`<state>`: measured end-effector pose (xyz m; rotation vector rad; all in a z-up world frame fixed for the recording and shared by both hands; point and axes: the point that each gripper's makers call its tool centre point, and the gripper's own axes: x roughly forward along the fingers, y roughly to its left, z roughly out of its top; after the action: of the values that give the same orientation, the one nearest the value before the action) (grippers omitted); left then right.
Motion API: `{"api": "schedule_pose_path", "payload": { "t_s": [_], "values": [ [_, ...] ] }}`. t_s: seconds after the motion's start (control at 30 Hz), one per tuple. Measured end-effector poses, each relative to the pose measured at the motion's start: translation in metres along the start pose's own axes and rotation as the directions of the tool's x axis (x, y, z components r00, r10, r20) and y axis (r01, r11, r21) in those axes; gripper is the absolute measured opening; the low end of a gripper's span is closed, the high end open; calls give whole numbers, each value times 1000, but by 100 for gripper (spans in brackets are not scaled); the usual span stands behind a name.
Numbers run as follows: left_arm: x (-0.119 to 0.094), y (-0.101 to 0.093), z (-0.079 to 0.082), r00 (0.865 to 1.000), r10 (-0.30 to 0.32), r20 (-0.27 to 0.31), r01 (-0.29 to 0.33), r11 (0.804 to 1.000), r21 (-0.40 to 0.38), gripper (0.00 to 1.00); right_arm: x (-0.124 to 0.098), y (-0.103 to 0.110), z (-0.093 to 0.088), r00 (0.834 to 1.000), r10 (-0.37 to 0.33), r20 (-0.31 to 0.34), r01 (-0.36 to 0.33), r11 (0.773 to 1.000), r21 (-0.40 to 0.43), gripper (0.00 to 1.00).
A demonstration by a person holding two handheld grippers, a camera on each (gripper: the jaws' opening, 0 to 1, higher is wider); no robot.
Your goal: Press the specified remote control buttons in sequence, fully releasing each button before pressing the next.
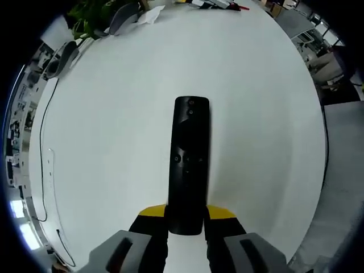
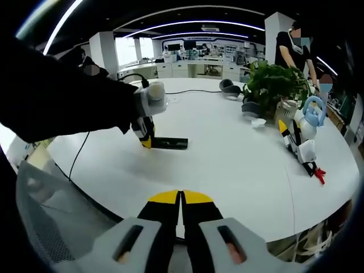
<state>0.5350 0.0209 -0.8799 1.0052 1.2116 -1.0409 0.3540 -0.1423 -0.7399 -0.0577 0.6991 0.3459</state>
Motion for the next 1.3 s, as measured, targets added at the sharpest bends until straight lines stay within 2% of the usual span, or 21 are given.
{"api": "schedule_pose_path", "payload": {
  "t_s": [1.3],
  "values": [
    [-2, -31, -11, 1000, -1, 16, 2, 999, -46, 24, 2, 5, -4, 999, 20, -25, -21, 999, -28, 0]
  ]
}}
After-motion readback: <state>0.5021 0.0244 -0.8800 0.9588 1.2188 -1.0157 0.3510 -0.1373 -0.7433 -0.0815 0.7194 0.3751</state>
